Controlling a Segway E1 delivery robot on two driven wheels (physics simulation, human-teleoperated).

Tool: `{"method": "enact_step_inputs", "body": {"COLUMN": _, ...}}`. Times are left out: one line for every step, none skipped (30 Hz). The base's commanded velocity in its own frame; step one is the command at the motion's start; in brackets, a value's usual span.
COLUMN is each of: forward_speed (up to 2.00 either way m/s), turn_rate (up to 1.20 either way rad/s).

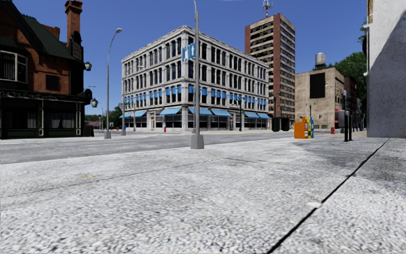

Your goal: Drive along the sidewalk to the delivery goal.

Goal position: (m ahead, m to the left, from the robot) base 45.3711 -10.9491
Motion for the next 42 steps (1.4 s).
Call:
{"method": "enact_step_inputs", "body": {"forward_speed": 2.0, "turn_rate": -0.58}}
{"method": "enact_step_inputs", "body": {"forward_speed": 2.0, "turn_rate": -0.14}}
{"method": "enact_step_inputs", "body": {"forward_speed": 2.0, "turn_rate": -0.03}}
{"method": "enact_step_inputs", "body": {"forward_speed": 2.0, "turn_rate": 0.0}}
{"method": "enact_step_inputs", "body": {"forward_speed": 2.0, "turn_rate": 0.0}}
{"method": "enact_step_inputs", "body": {"forward_speed": 2.0, "turn_rate": 0.0}}
{"method": "enact_step_inputs", "body": {"forward_speed": 2.0, "turn_rate": 0.0}}
{"method": "enact_step_inputs", "body": {"forward_speed": 2.0, "turn_rate": 0.0}}
{"method": "enact_step_inputs", "body": {"forward_speed": 2.0, "turn_rate": 0.0}}
{"method": "enact_step_inputs", "body": {"forward_speed": 2.0, "turn_rate": 0.0}}
{"method": "enact_step_inputs", "body": {"forward_speed": 2.0, "turn_rate": 0.0}}
{"method": "enact_step_inputs", "body": {"forward_speed": 2.0, "turn_rate": 0.0}}
{"method": "enact_step_inputs", "body": {"forward_speed": 2.0, "turn_rate": 0.0}}
{"method": "enact_step_inputs", "body": {"forward_speed": 2.0, "turn_rate": 0.0}}
{"method": "enact_step_inputs", "body": {"forward_speed": 2.0, "turn_rate": 0.0}}
{"method": "enact_step_inputs", "body": {"forward_speed": 2.0, "turn_rate": 0.0}}
{"method": "enact_step_inputs", "body": {"forward_speed": 2.0, "turn_rate": 0.0}}
{"method": "enact_step_inputs", "body": {"forward_speed": 2.0, "turn_rate": 0.0}}
{"method": "enact_step_inputs", "body": {"forward_speed": 2.0, "turn_rate": 0.0}}
{"method": "enact_step_inputs", "body": {"forward_speed": 2.0, "turn_rate": -0.07}}
{"method": "enact_step_inputs", "body": {"forward_speed": 2.0, "turn_rate": -0.33}}
{"method": "enact_step_inputs", "body": {"forward_speed": 2.0, "turn_rate": -0.45}}
{"method": "enact_step_inputs", "body": {"forward_speed": 2.0, "turn_rate": -0.45}}
{"method": "enact_step_inputs", "body": {"forward_speed": 2.0, "turn_rate": -0.48}}
{"method": "enact_step_inputs", "body": {"forward_speed": 2.0, "turn_rate": -0.49}}
{"method": "enact_step_inputs", "body": {"forward_speed": 2.0, "turn_rate": -0.5}}
{"method": "enact_step_inputs", "body": {"forward_speed": 2.0, "turn_rate": -0.5}}
{"method": "enact_step_inputs", "body": {"forward_speed": 2.0, "turn_rate": -0.5}}
{"method": "enact_step_inputs", "body": {"forward_speed": 2.0, "turn_rate": -0.5}}
{"method": "enact_step_inputs", "body": {"forward_speed": 2.0, "turn_rate": -0.5}}
{"method": "enact_step_inputs", "body": {"forward_speed": 2.0, "turn_rate": -0.5}}
{"method": "enact_step_inputs", "body": {"forward_speed": 2.0, "turn_rate": -0.5}}
{"method": "enact_step_inputs", "body": {"forward_speed": 2.0, "turn_rate": -0.5}}
{"method": "enact_step_inputs", "body": {"forward_speed": 2.0, "turn_rate": -0.5}}
{"method": "enact_step_inputs", "body": {"forward_speed": 2.0, "turn_rate": -0.5}}
{"method": "enact_step_inputs", "body": {"forward_speed": 2.0, "turn_rate": -0.5}}
{"method": "enact_step_inputs", "body": {"forward_speed": 2.0, "turn_rate": -0.5}}
{"method": "enact_step_inputs", "body": {"forward_speed": 2.0, "turn_rate": -0.5}}
{"method": "enact_step_inputs", "body": {"forward_speed": 2.0, "turn_rate": -0.46}}
{"method": "enact_step_inputs", "body": {"forward_speed": 2.0, "turn_rate": -0.46}}
{"method": "enact_step_inputs", "body": {"forward_speed": 2.0, "turn_rate": -0.43}}
{"method": "enact_step_inputs", "body": {"forward_speed": 2.0, "turn_rate": -0.42}}
